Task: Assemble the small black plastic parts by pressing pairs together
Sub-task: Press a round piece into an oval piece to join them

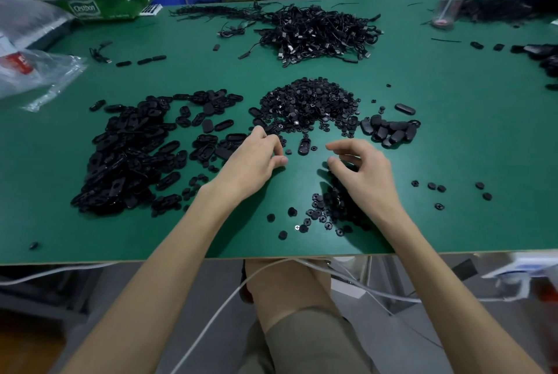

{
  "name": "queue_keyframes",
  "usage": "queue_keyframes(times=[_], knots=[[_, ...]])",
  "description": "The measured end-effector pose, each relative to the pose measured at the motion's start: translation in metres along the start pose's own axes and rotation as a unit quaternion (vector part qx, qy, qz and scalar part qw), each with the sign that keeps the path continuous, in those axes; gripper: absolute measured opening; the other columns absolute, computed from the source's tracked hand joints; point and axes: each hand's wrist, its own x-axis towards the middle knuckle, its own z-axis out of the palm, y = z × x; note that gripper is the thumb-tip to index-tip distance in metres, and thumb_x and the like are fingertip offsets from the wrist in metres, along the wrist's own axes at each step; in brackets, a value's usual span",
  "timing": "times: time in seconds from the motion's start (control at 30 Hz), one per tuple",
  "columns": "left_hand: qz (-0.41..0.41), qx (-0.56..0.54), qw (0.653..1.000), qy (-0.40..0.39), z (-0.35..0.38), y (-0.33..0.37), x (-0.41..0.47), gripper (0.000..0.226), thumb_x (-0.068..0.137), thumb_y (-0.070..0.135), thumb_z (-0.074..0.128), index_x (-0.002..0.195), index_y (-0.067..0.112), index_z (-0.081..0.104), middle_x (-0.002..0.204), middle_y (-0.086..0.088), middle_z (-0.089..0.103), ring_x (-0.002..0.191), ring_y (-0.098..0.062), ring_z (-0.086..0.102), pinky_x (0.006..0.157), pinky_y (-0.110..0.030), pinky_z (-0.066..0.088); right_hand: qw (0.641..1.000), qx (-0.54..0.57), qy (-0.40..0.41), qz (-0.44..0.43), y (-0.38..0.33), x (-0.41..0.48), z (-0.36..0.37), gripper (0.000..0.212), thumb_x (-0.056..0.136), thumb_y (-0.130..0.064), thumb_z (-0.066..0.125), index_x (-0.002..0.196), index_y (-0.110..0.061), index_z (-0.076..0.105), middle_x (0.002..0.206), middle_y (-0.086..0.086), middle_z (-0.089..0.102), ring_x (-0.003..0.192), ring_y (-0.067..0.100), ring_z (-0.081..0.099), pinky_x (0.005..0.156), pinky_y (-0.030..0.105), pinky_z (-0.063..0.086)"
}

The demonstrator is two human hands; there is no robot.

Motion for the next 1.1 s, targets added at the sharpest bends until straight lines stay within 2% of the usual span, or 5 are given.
queue_keyframes(times=[0.17, 0.3, 0.57, 0.8, 1.1], knots=[[0.013, -0.065, 0.998, 0.014, 0.009, 0.017, 0.003, 0.016, 0.107, 0.028, 0.054, 0.098, 0.015, 0.056, 0.098, 0.002, 0.042, 0.083, -0.009, 0.046, 0.079, -0.028, 0.038, 1.000, -0.007, -0.006, -0.022, -0.001, 0.000, -0.001, 0.025, 0.093, -0.009, 0.072, 0.116, -0.017, 0.071, 0.112, -0.003, 0.072, 0.106, 0.011, 0.067, 0.101, 0.033, 0.054], [0.043, -0.180, 0.983, 0.019, 0.017, 0.042, 0.006, 0.015, 0.104, 0.024, 0.060, 0.094, 0.014, 0.064, 0.089, 0.005, 0.051, 0.077, -0.003, 0.046, 0.067, -0.013, 0.034, 0.999, -0.005, -0.002, -0.050, -0.002, 0.000, -0.001, 0.018, 0.090, -0.013, 0.077, 0.106, -0.020, 0.073, 0.090, -0.008, 0.073, 0.087, 0.006, 0.067, 0.080, 0.020, 0.051], [-0.005, -0.389, 0.920, -0.047, 0.019, 0.041, 0.016, 0.019, 0.099, 0.027, 0.070, 0.095, 0.009, 0.072, 0.058, 0.014, 0.049, 0.052, -0.003, 0.040, 0.051, -0.017, 0.036, 0.999, 0.009, 0.029, -0.032, 0.002, 0.002, -0.001, 0.007, 0.092, -0.013, 0.076, 0.098, -0.016, 0.072, 0.090, -0.010, 0.072, 0.084, 0.005, 0.066, 0.074, 0.019, 0.051], [-0.007, -0.449, 0.892, -0.055, 0.027, 0.033, 0.015, 0.021, 0.095, 0.029, 0.075, 0.094, 0.008, 0.074, 0.059, 0.007, 0.048, 0.053, -0.008, 0.036, 0.049, -0.019, 0.032, 0.999, 0.002, 0.028, -0.017, 0.003, 0.003, 0.000, 0.006, 0.092, -0.015, 0.075, 0.093, -0.019, 0.070, 0.089, -0.012, 0.072, 0.084, 0.002, 0.065, 0.071, 0.012, 0.047], [0.011, -0.485, 0.873, -0.054, 0.032, 0.025, 0.015, 0.033, 0.103, 0.023, 0.062, 0.135, 0.019, 0.060, 0.082, 0.000, 0.054, 0.065, -0.008, 0.049, 0.060, -0.019, 0.040, 0.998, 0.039, 0.048, -0.009, 0.001, 0.001, -0.001, 0.008, 0.094, -0.016, 0.073, 0.091, -0.021, 0.068, 0.089, -0.012, 0.071, 0.086, 0.005, 0.066, 0.079, 0.022, 0.052]])
